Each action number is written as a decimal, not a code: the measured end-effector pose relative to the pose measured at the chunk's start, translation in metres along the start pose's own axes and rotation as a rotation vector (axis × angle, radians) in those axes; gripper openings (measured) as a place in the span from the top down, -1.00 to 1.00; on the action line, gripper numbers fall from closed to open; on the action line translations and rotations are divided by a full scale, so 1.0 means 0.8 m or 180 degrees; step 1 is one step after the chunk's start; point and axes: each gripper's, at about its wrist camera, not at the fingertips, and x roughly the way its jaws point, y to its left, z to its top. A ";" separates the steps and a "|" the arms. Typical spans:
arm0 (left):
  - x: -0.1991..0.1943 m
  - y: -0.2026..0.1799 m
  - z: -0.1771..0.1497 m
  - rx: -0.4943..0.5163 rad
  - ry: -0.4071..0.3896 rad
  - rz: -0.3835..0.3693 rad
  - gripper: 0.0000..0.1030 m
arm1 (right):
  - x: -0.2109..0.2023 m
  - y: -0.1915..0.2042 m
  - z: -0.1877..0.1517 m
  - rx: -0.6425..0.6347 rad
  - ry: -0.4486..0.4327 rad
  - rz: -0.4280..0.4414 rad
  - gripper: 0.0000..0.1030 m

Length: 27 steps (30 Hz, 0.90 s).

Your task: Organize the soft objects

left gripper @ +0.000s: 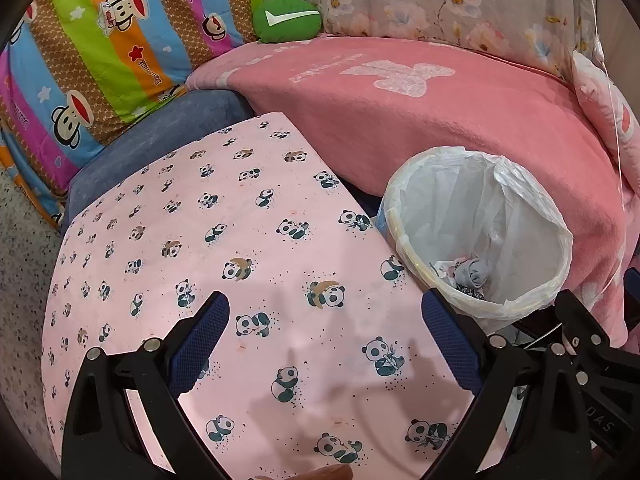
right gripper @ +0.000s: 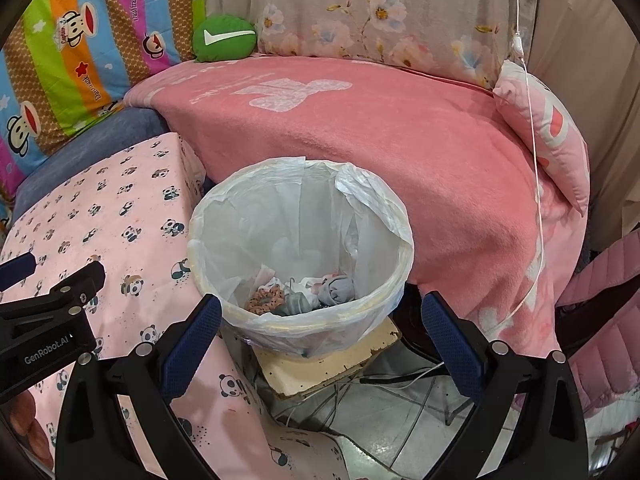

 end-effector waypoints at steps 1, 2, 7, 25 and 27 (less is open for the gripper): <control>0.000 0.000 0.000 -0.0007 0.0011 -0.0001 -0.80 | 0.000 0.000 0.000 -0.0003 0.0002 0.0000 -0.92; 0.001 0.000 -0.001 -0.0012 0.0021 0.0008 -0.80 | 0.000 0.000 0.000 -0.0006 0.0002 -0.0001 -0.92; 0.000 -0.001 -0.002 -0.0018 0.0030 0.0028 -0.80 | 0.000 -0.002 0.000 0.0000 0.0004 -0.0002 -0.92; -0.001 0.000 -0.001 -0.0063 0.0008 0.0072 -0.80 | 0.002 -0.004 -0.004 0.0005 0.0008 -0.0006 -0.92; -0.002 -0.001 -0.001 -0.0051 -0.0005 0.0073 -0.80 | 0.003 -0.005 -0.005 0.0008 0.0012 -0.0006 -0.92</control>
